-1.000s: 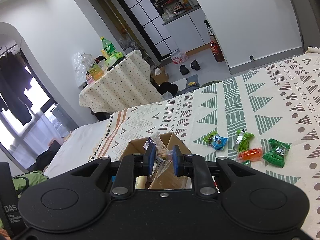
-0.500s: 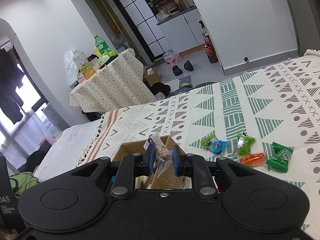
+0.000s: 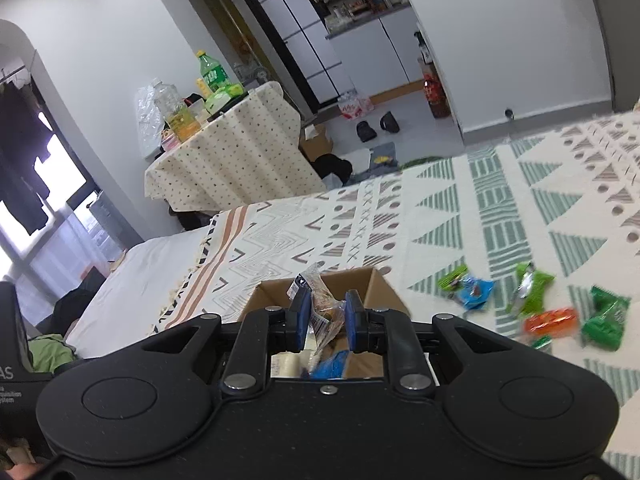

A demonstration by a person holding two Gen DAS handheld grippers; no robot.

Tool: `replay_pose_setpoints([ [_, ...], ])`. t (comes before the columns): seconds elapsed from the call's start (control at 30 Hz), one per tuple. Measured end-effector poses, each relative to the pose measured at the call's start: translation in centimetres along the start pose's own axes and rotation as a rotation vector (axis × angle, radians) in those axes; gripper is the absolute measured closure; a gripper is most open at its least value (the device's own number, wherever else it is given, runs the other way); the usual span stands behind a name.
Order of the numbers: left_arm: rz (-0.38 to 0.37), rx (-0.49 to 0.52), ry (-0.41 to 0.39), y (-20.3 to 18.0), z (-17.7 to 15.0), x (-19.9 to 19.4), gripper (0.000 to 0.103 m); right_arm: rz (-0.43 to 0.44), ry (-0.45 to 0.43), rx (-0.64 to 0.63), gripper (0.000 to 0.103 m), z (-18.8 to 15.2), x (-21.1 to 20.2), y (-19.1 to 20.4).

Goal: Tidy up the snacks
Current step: 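Open the left tool over the box while the right tool releases its candy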

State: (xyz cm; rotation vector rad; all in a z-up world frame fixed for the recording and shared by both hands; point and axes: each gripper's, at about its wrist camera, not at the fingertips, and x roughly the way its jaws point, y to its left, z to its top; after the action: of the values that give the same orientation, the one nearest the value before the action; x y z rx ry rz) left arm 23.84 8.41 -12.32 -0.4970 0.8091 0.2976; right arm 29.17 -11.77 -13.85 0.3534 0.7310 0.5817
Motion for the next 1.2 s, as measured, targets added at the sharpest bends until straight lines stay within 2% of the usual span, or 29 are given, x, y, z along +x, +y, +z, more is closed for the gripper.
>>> replay_pose_setpoints([
  [0.07,0.01,-0.008,0.003,0.5,0.3,-0.2,0.049,0.029,0.008,0.018,0.083,0.0,0.5,0.4],
  [0.1,0.014,-0.008,0.004,0.6,0.5,-0.3,0.047,0.021,0.006,0.014,0.075,0.0,0.6,0.7],
  [0.13,0.018,-0.004,0.005,0.7,0.6,-0.4,0.044,0.01,0.007,0.007,0.059,-0.1,0.7,1.0],
  [0.2,0.026,0.003,0.004,0.8,0.6,-0.6,0.038,0.002,0.006,-0.004,0.049,-0.4,0.7,1.0],
  [0.4,0.045,0.022,-0.006,0.4,0.5,-1.5,0.019,-0.059,0.02,0.047,0.049,0.0,-0.3,-0.5],
  [0.57,0.041,0.056,0.016,-0.3,-0.1,-2.3,0.013,-0.082,0.021,0.063,0.047,0.5,-1.9,-1.4],
  [0.77,0.048,0.095,-0.005,-1.8,-0.8,-3.7,0.007,-0.116,0.035,0.069,0.035,1.3,-3.5,-2.0],
  [0.93,0.041,0.128,-0.04,-3.7,-1.6,-5.0,0.0,-0.144,0.016,0.106,0.014,1.9,-6.0,-4.0],
  [1.2,0.008,0.154,-0.061,-6.9,-2.9,-6.1,0.0,-0.153,-0.026,0.161,0.009,2.7,-9.4,-7.2],
])
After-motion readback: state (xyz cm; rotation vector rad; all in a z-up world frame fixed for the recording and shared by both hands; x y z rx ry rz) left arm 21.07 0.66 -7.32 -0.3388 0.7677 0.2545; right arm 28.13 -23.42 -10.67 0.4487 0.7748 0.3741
